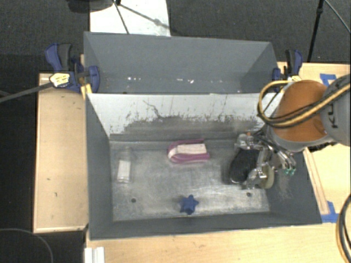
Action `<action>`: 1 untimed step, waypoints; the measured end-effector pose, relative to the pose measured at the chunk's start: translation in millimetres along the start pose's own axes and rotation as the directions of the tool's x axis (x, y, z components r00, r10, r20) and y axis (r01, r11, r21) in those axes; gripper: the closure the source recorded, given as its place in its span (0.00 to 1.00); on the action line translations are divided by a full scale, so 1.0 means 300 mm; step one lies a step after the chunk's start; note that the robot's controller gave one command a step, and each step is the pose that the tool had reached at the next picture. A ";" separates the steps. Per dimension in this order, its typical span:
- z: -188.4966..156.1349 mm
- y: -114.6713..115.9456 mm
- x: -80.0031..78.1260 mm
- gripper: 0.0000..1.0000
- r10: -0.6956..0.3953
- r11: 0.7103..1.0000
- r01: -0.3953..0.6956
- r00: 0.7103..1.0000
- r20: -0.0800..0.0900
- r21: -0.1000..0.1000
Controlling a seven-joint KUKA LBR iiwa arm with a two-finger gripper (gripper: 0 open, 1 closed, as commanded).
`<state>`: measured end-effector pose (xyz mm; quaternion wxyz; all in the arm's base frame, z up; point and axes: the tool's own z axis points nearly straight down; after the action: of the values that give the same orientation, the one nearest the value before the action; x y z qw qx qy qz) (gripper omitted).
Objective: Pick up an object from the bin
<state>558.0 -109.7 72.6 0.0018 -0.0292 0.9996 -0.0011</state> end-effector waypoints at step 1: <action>-0.003 0.007 -0.002 1.00 -0.001 1.000 0.001 1.000 0.001 -0.001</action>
Offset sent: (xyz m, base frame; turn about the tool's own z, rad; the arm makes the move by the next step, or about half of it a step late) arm 0.0000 0.0000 0.0000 0.0000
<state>558.6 -107.5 73.4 0.0024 -0.0296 0.9996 -0.0004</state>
